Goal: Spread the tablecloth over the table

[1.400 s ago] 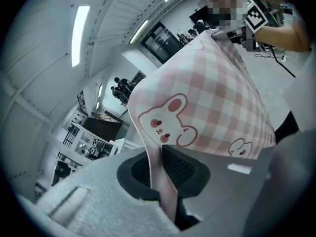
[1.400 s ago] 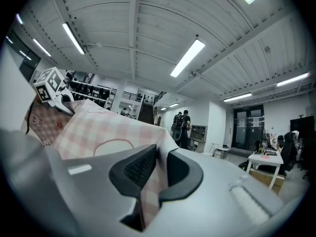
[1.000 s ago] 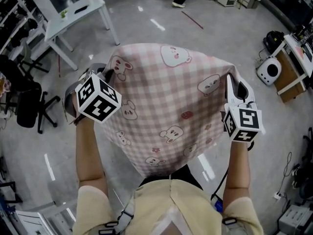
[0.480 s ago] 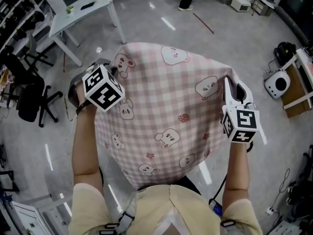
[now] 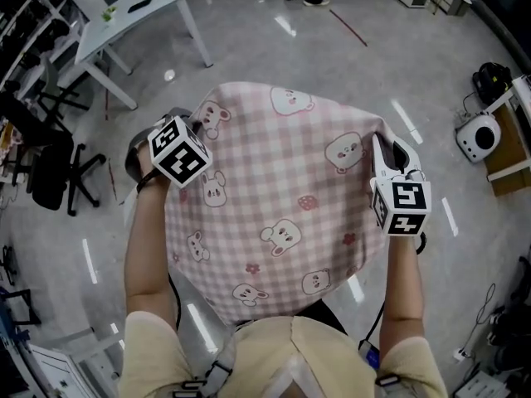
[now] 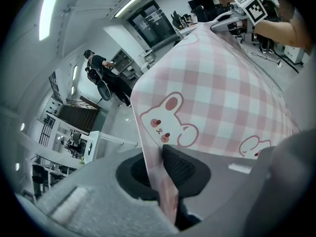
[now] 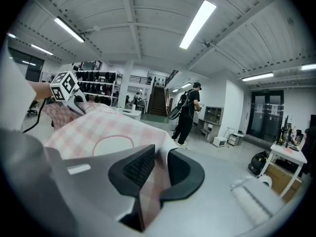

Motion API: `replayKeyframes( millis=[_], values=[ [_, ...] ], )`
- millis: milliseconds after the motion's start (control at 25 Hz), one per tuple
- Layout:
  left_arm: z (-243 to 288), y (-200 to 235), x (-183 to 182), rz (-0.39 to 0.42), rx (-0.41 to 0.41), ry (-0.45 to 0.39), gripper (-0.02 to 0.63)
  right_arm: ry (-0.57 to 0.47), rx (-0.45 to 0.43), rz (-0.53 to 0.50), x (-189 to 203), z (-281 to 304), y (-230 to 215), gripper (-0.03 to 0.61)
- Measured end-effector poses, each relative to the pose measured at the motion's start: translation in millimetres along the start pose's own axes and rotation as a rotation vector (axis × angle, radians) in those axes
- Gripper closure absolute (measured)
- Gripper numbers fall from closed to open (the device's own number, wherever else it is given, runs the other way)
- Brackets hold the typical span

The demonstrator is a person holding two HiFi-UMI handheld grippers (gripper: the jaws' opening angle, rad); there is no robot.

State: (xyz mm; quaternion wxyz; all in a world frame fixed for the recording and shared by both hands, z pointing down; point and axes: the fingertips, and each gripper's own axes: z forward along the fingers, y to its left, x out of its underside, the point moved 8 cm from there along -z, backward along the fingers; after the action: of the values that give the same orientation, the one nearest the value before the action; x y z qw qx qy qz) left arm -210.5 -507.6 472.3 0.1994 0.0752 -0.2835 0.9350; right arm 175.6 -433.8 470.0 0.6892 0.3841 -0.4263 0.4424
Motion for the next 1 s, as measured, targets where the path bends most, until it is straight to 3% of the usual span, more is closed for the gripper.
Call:
replayKeyframes(
  millis=[560,1000],
  values=[
    [15,-3,5,-0.037,0.076,0.041,0.578,0.116,0.018,-0.049,-10,5,2,0.52],
    [27,-8,9,-0.008,0.113,0.082,0.571,0.184,0.009,-0.138,-21,8,7,0.502]
  ],
)
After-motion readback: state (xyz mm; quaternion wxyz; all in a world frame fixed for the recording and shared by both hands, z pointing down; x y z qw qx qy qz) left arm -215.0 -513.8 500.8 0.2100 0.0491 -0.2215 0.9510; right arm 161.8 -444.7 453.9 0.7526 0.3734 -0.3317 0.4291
